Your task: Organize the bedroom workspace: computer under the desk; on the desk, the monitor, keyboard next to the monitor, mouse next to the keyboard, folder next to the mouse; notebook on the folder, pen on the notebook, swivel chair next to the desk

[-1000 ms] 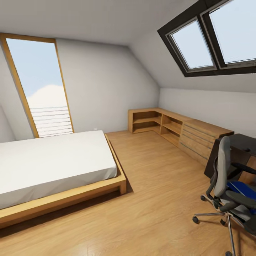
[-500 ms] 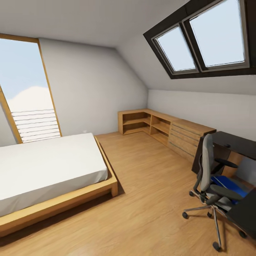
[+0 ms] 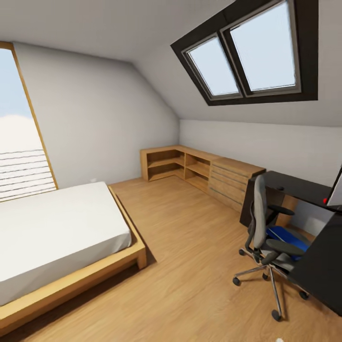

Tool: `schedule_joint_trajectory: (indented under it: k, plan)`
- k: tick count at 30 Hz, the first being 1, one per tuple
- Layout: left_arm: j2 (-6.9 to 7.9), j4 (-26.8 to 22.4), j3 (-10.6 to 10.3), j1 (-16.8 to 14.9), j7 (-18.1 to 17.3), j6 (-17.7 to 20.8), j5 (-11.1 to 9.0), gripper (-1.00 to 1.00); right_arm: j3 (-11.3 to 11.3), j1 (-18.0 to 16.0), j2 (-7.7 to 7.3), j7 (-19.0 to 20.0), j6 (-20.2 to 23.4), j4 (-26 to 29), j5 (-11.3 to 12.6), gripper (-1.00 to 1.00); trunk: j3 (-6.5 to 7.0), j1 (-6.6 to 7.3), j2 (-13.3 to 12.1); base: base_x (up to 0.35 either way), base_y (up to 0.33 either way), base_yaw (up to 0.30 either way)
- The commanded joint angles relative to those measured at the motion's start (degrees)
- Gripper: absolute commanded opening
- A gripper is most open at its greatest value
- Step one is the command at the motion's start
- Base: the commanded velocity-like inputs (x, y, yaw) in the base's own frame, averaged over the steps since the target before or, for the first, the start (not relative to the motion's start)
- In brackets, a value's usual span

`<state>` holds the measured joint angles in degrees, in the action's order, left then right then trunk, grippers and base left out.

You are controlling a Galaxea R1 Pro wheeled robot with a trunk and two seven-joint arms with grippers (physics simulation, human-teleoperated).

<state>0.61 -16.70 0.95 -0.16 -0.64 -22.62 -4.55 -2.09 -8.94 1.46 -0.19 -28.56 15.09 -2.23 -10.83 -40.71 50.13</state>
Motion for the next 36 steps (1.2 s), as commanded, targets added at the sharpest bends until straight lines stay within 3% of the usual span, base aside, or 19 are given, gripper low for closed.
schedule_joint_trajectory:
  k: [1,11,36]
  plan:
    - [0.01,0.0,-0.1,0.0,-0.1,-0.1,-0.5,1.0,-0.2,-0.1,0.03,0.0,-0.2,-0.1,-0.2,1.0,-0.09,-0.01,0.1,0.013,0.019,-0.296]
    - [0.01,0.0,-0.1,0.0,-0.1,-0.2,-0.5,1.0,-0.2,0.0,0.1,0.0,-0.2,-0.1,-0.3,1.0,-0.3,-0.01,0.1,0.057,0.051,-0.298]
    - [0.01,0.0,-0.2,0.0,-0.1,-2.1,-0.5,1.0,-0.1,-0.1,0.19,0.0,-0.1,-0.4,-0.3,1.0,-1.5,-0.01,0.1,0.243,0.233,-0.27]
